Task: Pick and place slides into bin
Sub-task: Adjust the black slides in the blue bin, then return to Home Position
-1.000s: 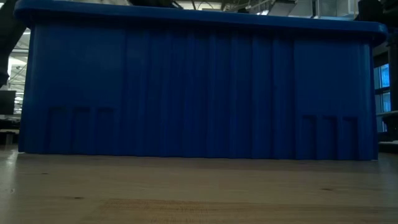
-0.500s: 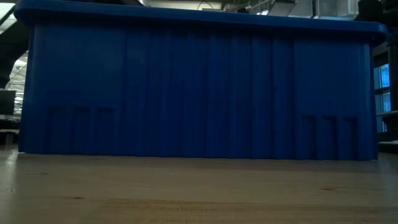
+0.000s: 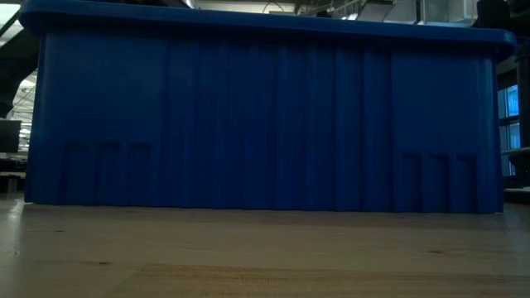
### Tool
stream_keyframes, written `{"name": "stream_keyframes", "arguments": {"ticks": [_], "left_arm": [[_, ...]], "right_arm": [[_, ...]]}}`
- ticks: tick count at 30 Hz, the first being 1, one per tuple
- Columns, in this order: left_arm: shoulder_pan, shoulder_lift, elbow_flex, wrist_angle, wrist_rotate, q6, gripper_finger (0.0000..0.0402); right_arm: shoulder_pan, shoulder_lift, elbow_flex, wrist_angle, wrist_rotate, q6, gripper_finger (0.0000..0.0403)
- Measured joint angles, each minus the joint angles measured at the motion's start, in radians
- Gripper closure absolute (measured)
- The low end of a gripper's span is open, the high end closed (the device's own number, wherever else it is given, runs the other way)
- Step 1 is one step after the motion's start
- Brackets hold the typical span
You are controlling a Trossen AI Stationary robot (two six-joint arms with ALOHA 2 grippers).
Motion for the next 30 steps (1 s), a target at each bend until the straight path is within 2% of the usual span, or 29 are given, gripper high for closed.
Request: {"name": "stream_keyframes", "arguments": {"ticks": [8, 15, 19, 22, 24, 30], "left_arm": [[-0.032, 0.0, 0.064, -0.022, -0.006, -0.042, 0.0207], [-0.053, 0.0, 0.218, -0.108, -0.061, -0.072, 0.0207], [-0.077, -0.014, 0.327, -0.169, -0.02, -0.123, 0.0207], [-0.114, -0.076, 0.361, -0.099, 0.06, -0.129, 0.0207], [-0.149, -0.137, 0.363, -0.017, 0.078, -0.127, 0.0207], [-0.24, -0.342, 0.342, 0.046, 0.003, -0.115, 0.0207]], "right_arm": [[0.0, 0.0, 0.0, 0.0, 0.0, -0.001, 0.0076], [0.0, 0.0, 0.0, 0.0, 0.0, -0.004, 0.0076], [0.0, 0.0, 0.0, 0.0, 0.0, -0.004, 0.0076], [0.0, 0.0, 0.0, 0.0, 0.0, -0.004, 0.0076], [0.0, 0.0, 0.0, 0.0, 0.0, -0.004, 0.0076], [0.0, 0.0, 0.0, 0.001, 0.0, -0.004, 0.0076]]}}
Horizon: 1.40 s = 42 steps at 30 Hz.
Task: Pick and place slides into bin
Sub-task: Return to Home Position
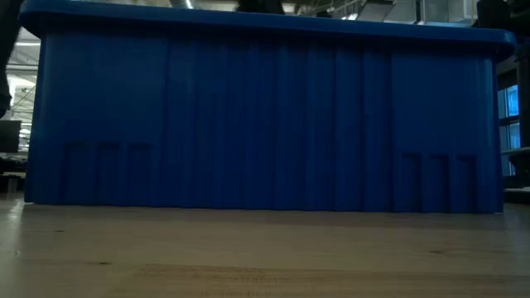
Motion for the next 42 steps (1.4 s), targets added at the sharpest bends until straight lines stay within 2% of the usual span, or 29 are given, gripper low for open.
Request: {"name": "stream_keyframes", "arguments": {"ticks": [3, 5, 16, 21, 23, 27, 32, 38, 42], "left_arm": [[-0.047, -0.131, -0.084, 0.019, -0.007, -0.006, 0.0207], [-0.085, -0.229, -0.181, 0.074, -0.006, -0.013, 0.0207], [-0.261, -0.821, -0.944, 0.609, -0.005, -0.047, 0.0207], [-0.291, -1.043, -1.222, 0.822, -0.001, -0.06, 0.0207], [-0.297, -1.13, -1.306, 0.851, 0.003, -0.077, 0.0207], [-0.316, -1.305, -1.425, 0.834, 0.007, -0.113, 0.0207], [-0.324, -1.547, -1.505, 0.753, -0.015, -0.108, 0.0207], [-0.323, -1.767, -1.532, 0.617, -0.191, -0.059, 0.0207], [-0.322, -1.759, -1.508, 0.597, -0.373, 0.034, 0.0207]], "right_arm": [[0.0, 0.0, 0.0, -0.001, 0.0, 0.0, 0.0076], [0.0, 0.0, 0.0, -0.001, 0.0, 0.0, 0.0076], [0.0, 0.0, 0.0, 0.003, 0.0, 0.0, 0.0076], [0.0, 0.0, 0.0, 0.006, 0.0, 0.0, 0.0076], [0.0, 0.0, 0.0, 0.006, 0.0, 0.0, 0.0076], [0.0, 0.0, 0.0, 0.006, 0.0, 0.0, 0.0076], [0.0, 0.0, 0.0, 0.006, 0.0, 0.0, 0.0076], [0.0, 0.0, 0.0, 0.006, 0.0, 0.0, 0.0076], [0.0, 0.0, 0.0, 0.007, 0.0, 0.0, 0.0076]]}}
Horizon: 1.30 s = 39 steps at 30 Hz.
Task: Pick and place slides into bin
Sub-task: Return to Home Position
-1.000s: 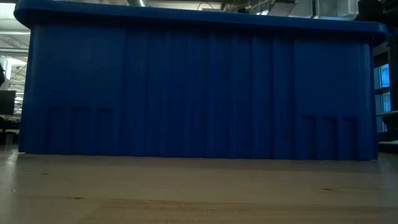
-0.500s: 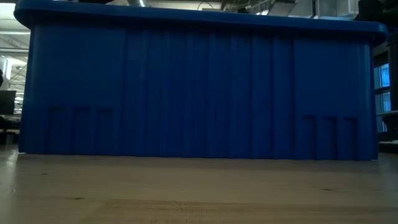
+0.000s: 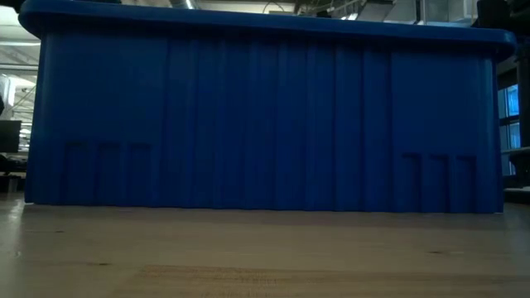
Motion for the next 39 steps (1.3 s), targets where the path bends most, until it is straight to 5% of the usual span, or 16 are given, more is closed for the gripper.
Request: {"name": "stream_keyframes", "arguments": {"ticks": [4, 14, 20, 27, 39], "left_arm": [[0.0, 0.005, -0.001, -0.008, -0.107, 0.086, 0.0207], [0.0, -0.005, -0.048, 0.026, -0.136, 0.122, 0.0207], [0.037, -0.004, -0.215, 0.34, -0.24, 0.269, 0.0207], [0.226, -0.005, -0.333, 0.572, -0.298, 0.381, 0.0207], [0.572, -0.005, -0.305, 0.583, -0.218, 0.398, 0.0207]], "right_arm": [[0.0, 0.0, 0.0, 0.001, 0.0, -0.001, 0.0076], [0.0, 0.0, 0.0, 0.0, 0.0, -0.002, 0.0076], [0.0, 0.0, 0.0, 0.0, 0.0, -0.001, 0.0076], [0.0, 0.0, 0.0, 0.0, 0.0, -0.001, 0.0076], [0.0, 0.0, 0.0, -0.001, 0.0, -0.001, 0.0076]]}}
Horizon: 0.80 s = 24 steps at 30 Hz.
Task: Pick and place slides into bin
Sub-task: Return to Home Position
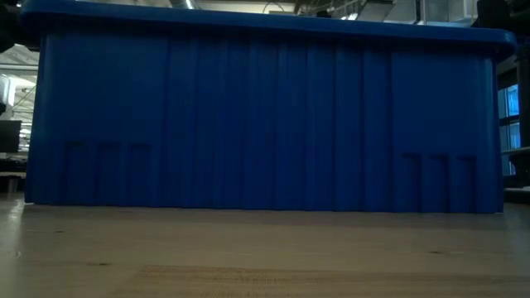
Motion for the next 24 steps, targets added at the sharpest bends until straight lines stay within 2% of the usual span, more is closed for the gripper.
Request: {"name": "stream_keyframes", "arguments": {"ticks": [5, 8, 13, 15, 18, 24], "left_arm": [[0.119, 0.0, 0.0, -0.018, 0.007, 0.027, 0.0207], [0.154, 0.0, 0.0, -0.052, 0.017, -0.077, 0.0207], [0.166, 0.0, 0.0, -0.206, 0.069, -0.126, 0.0207], [0.166, 0.0, -0.006, -0.205, 0.093, -0.147, 0.0207], [0.166, 0.0, -0.024, -0.2, 0.071, -0.154, 0.0207], [0.166, 0.0, -0.071, -0.172, 0.09, -0.174, 0.0207]], "right_arm": [[0.0, 0.0, 0.0, 0.0, 0.0, 0.0, 0.0076], [0.0, 0.0, 0.0, 0.0, 0.0, 0.0, 0.0076], [0.0, 0.0, 0.0, 0.0, 0.0, 0.0, 0.0076], [0.0, 0.0, 0.0, 0.0, 0.0, 0.0, 0.0076], [0.0, 0.0, 0.0, 0.0, 0.0, 0.0, 0.0076], [0.0, 0.0, 0.0, 0.0, 0.0, 0.0, 0.0076]]}}
